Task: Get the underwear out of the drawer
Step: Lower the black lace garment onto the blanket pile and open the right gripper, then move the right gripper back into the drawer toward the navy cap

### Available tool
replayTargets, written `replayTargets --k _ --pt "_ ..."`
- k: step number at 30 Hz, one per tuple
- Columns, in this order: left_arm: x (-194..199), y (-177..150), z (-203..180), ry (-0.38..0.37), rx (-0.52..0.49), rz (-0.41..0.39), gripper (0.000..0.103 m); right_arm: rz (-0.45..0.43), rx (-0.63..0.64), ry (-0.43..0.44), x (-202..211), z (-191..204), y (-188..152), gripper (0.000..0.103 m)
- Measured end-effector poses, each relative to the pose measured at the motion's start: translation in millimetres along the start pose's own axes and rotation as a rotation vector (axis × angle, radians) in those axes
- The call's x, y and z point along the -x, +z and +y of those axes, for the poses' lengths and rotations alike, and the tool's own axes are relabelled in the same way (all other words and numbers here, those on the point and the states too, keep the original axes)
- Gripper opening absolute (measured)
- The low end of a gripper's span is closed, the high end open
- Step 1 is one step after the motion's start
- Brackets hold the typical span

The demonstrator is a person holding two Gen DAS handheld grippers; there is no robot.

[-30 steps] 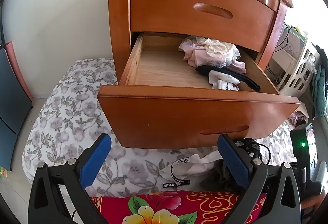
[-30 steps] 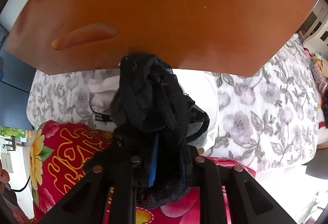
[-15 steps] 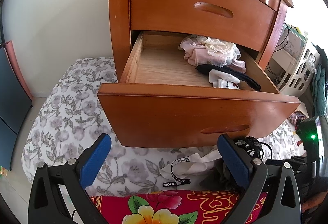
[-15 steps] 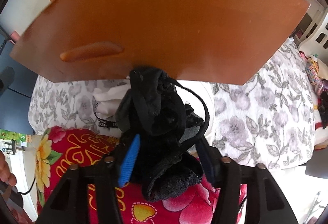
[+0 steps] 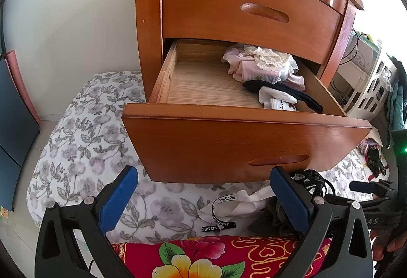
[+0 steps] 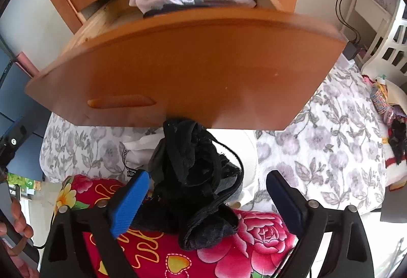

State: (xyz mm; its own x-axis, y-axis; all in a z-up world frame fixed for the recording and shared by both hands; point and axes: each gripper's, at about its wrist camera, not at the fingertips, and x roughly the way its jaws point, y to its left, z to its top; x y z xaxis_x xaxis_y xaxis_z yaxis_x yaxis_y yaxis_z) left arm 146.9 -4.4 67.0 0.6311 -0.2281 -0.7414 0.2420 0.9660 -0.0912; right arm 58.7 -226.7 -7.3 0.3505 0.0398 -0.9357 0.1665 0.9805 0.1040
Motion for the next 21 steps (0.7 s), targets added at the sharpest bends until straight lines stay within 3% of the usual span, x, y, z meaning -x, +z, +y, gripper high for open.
replayTargets --k 6,12,21 --pt "1 0 1 -0.005 0.007 -0.003 0.103 -0.077 -0.032 0.039 27 -3 10 0.095" --pt "1 0 5 -0.015 0.014 -0.007 0.103 -0.216 -0.041 0.052 66 -3 23 0.095" --pt "2 1 9 -0.032 0.025 -0.024 0.103 -0.369 -0.014 0.013 111 4 49 0.095"
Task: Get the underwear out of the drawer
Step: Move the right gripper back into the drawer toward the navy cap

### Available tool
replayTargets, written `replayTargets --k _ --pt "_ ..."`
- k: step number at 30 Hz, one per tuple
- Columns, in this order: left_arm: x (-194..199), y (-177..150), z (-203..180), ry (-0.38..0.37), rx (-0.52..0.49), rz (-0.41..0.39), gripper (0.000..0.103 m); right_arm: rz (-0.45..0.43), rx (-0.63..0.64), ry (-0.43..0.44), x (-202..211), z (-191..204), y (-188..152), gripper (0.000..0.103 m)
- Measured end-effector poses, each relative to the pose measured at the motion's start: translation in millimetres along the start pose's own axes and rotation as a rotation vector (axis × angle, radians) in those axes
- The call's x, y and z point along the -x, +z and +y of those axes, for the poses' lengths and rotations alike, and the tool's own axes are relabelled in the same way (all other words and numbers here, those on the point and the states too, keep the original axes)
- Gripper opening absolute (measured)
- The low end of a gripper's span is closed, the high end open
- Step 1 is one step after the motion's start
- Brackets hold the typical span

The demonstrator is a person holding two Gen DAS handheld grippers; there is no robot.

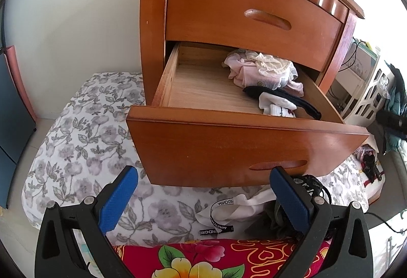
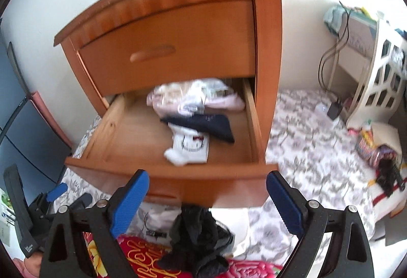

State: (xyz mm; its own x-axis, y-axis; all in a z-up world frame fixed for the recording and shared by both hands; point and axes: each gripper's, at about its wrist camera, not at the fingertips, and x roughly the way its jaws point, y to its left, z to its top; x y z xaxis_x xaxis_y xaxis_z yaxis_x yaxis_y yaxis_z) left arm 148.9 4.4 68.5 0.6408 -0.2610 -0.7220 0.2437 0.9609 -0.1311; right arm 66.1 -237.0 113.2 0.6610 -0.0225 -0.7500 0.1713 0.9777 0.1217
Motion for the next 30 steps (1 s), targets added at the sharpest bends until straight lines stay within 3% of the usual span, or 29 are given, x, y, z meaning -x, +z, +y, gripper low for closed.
replayTargets --k 5,23,30 --pt "1 1 4 -0.017 0.009 -0.02 0.103 -0.007 -0.005 0.033 -3 2 18 0.095" --pt "-2 9 18 -0.054 0.036 -0.074 0.103 0.208 0.063 -0.003 -76 16 68 0.095" --pt "-7 9 28 -0.053 0.063 -0.068 0.103 0.274 0.155 -0.011 -103 27 85 0.095"
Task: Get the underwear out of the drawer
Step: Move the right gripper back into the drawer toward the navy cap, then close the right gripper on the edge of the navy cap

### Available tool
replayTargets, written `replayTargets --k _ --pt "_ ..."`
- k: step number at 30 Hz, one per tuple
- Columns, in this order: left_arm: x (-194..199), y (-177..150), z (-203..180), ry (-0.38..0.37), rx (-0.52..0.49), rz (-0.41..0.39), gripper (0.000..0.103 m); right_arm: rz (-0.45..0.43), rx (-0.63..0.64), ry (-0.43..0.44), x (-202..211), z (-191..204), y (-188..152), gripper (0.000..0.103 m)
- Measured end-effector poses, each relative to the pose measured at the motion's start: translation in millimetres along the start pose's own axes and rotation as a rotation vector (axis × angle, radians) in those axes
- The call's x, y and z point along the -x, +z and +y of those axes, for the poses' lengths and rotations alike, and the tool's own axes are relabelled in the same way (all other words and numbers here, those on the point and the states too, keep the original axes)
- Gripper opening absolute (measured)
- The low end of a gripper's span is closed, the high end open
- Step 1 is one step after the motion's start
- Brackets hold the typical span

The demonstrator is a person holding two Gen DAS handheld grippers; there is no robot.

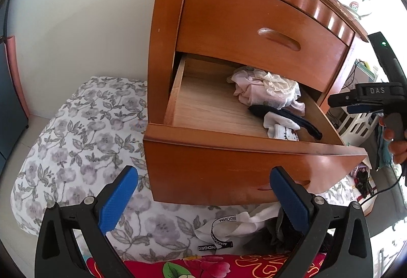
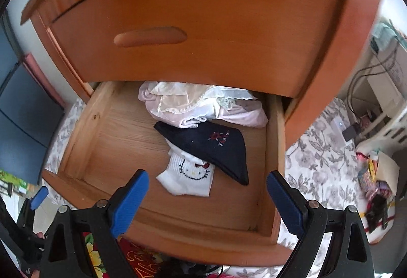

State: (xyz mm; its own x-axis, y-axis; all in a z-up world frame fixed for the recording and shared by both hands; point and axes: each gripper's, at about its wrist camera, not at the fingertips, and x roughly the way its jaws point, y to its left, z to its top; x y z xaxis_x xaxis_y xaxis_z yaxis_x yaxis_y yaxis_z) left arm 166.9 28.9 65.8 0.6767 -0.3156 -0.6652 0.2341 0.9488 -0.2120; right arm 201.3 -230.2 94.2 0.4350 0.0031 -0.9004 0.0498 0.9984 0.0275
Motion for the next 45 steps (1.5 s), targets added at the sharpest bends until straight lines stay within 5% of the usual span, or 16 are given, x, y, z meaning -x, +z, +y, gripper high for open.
replayTargets --k 4,13,22,35,45 --pt "-1 0 2 0.0 0.005 -0.001 0.103 0.09 0.018 0.027 -25 0 15 0.095" --pt "-4 2 10 0.008 0.015 0.001 0.103 0.274 0.002 -0.082 -81 -22 23 0.094" --pt "-8 0 8 0.002 0.009 0.013 0.103 0.325 0.047 -0.117 -98 -27 13 0.086" --pt "-9 -1 8 0.007 0.01 0.02 0.103 0.331 0.049 -0.101 -120 -19 11 0.03" --pt "-6 -1 8 0.006 0.003 0.014 0.103 0.236 0.011 -0.074 -89 -31 7 0.012"
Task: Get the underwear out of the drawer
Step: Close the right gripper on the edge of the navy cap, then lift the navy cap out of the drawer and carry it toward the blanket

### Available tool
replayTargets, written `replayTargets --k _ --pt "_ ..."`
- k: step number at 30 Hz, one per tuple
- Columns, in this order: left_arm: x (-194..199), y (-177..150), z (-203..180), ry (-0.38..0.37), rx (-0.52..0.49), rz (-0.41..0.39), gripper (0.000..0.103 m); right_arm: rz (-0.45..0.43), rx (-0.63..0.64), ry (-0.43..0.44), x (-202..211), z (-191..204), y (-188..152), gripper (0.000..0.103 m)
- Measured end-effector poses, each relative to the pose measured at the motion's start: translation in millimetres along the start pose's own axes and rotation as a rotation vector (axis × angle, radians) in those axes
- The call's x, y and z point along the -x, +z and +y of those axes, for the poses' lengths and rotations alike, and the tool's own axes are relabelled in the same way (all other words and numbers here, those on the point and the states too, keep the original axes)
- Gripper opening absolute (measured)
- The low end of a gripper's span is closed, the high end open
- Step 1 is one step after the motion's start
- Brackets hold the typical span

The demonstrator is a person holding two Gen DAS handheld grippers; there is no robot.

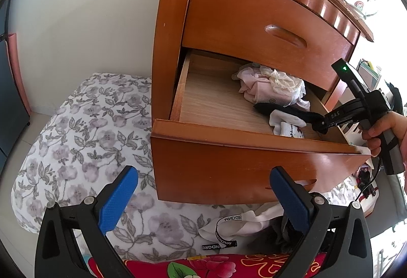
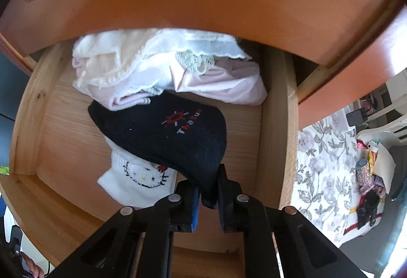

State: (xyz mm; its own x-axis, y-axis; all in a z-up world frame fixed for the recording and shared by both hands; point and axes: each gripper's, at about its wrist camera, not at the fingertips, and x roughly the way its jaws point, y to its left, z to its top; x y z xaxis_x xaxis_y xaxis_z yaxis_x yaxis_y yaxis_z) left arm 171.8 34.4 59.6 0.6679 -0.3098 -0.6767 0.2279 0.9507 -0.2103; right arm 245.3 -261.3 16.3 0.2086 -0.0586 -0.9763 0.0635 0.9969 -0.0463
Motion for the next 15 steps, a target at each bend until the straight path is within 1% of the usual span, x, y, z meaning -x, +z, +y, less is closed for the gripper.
replayTargets --k 7,11,15 --pt "5 1 -3 0.0 -0.004 -0.006 0.103 -0.066 -0.038 0.024 24 -4 -10 0.011" --pt "7 1 -4 0.0 -0.004 -0.007 0.103 -0.094 -0.054 0.051 27 -8 -8 0.011" --pt "9 1 -6 0.0 -0.008 -0.013 0.103 -0.135 -0.059 0.057 41 -2 -7 0.01"
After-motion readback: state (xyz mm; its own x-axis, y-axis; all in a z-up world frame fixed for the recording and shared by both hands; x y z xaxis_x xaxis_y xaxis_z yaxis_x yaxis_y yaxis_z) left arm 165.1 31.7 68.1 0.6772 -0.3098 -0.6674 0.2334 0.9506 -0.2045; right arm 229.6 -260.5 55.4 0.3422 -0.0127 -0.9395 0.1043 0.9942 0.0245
